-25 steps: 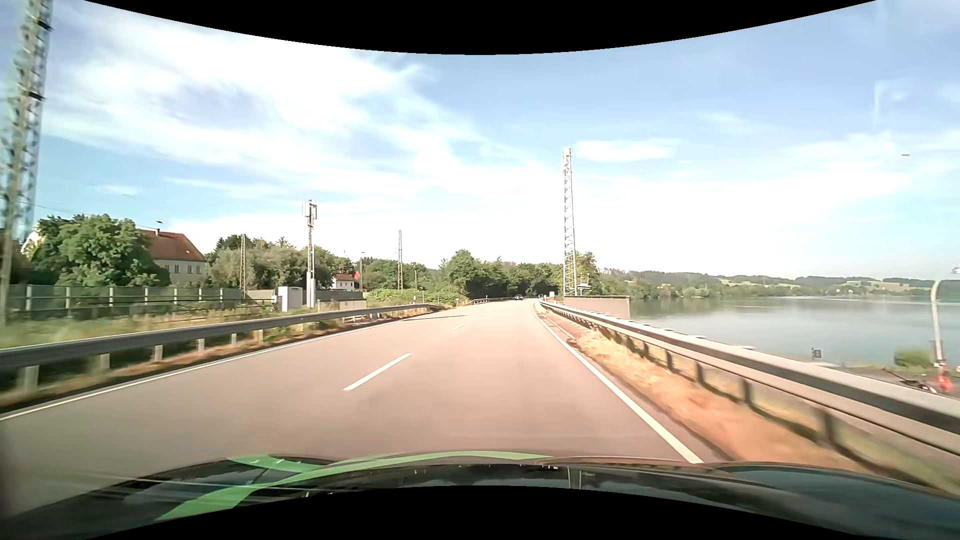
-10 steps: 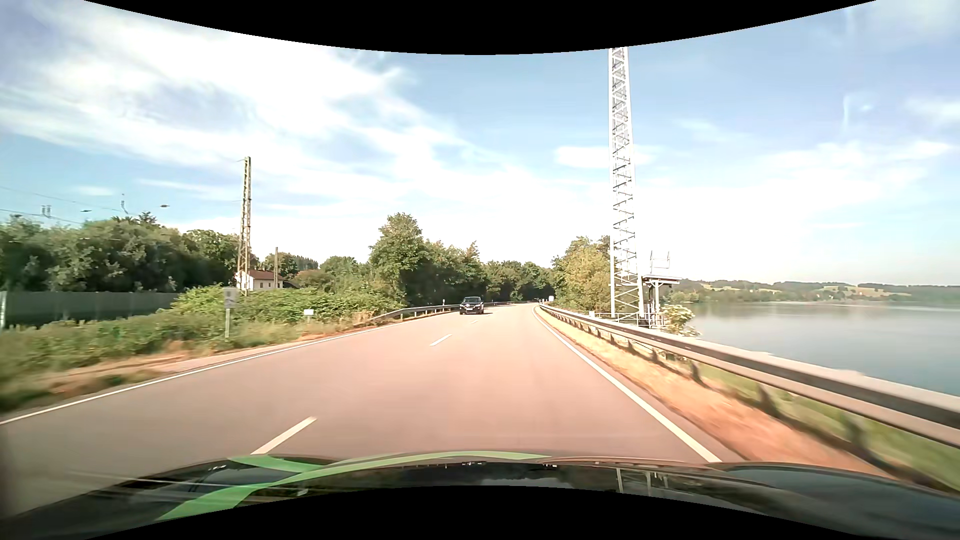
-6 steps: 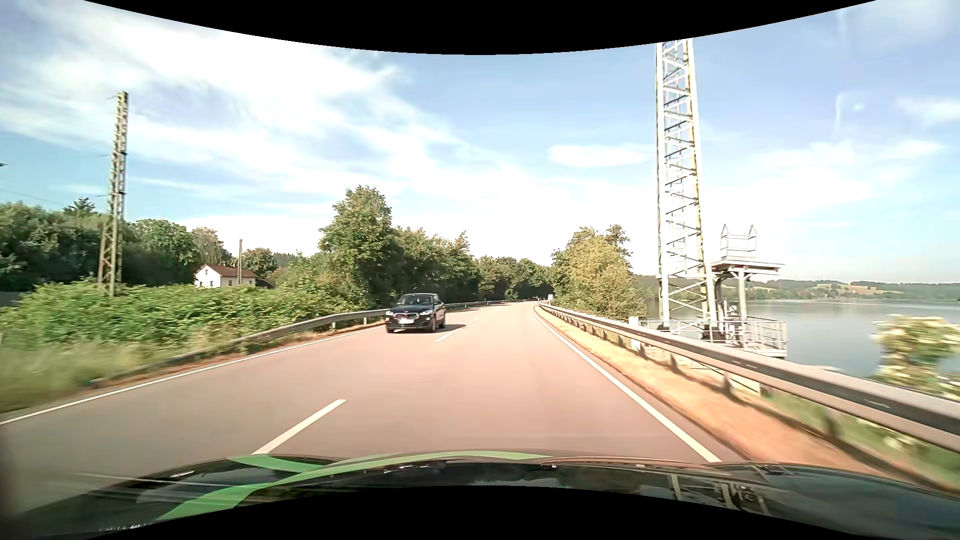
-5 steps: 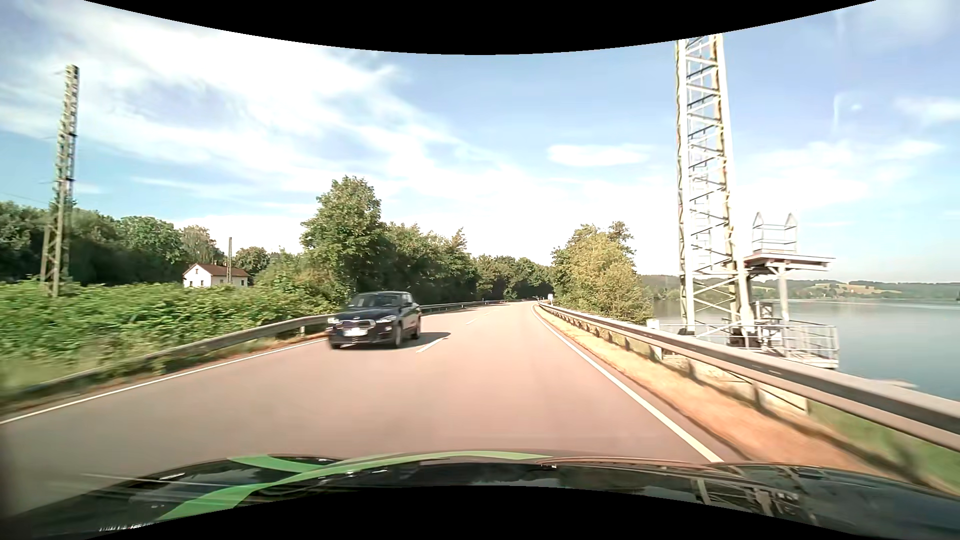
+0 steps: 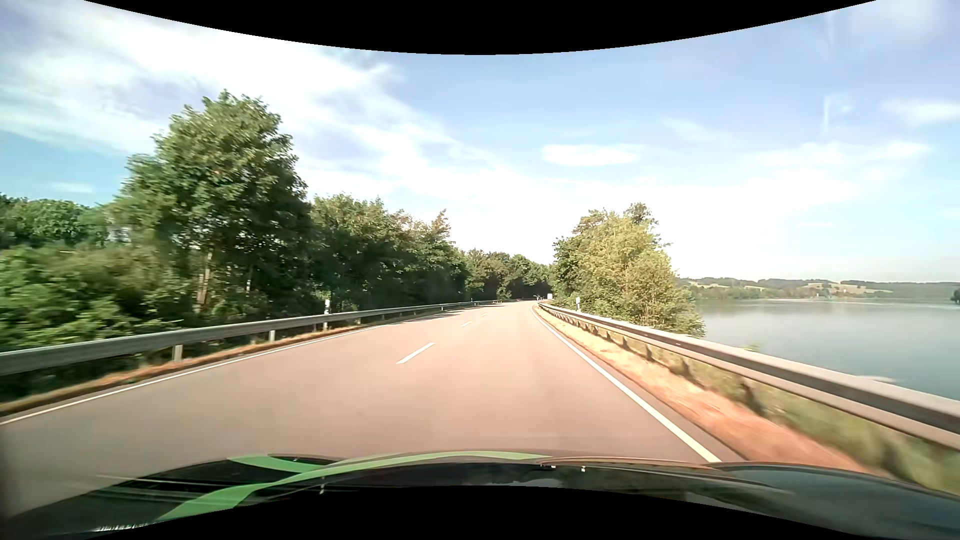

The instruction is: Follow the waypoints while adhering to traffic rules and regulations

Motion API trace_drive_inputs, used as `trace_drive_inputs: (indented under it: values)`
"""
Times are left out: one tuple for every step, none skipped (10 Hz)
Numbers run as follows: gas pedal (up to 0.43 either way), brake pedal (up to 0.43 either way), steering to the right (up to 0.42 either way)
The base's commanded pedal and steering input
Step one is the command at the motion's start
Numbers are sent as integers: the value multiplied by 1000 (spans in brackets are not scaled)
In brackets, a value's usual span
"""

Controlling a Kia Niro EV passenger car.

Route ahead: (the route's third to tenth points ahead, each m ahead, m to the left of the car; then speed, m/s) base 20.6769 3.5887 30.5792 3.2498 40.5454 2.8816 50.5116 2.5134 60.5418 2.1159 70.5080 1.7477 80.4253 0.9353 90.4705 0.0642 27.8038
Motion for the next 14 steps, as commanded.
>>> trace_drive_inputs:
  values:
    - [268, 0, 6]
    - [280, 0, 6]
    - [287, 0, 6]
    - [287, 0, 6]
    - [287, 0, 6]
    - [299, 0, 6]
    - [311, 0, 6]
    - [311, 0, 6]
    - [311, 0, 6]
    - [319, 0, 5]
    - [319, 0, 5]
    - [319, 0, 5]
    - [319, 0, 5]
    - [299, 0, 5]
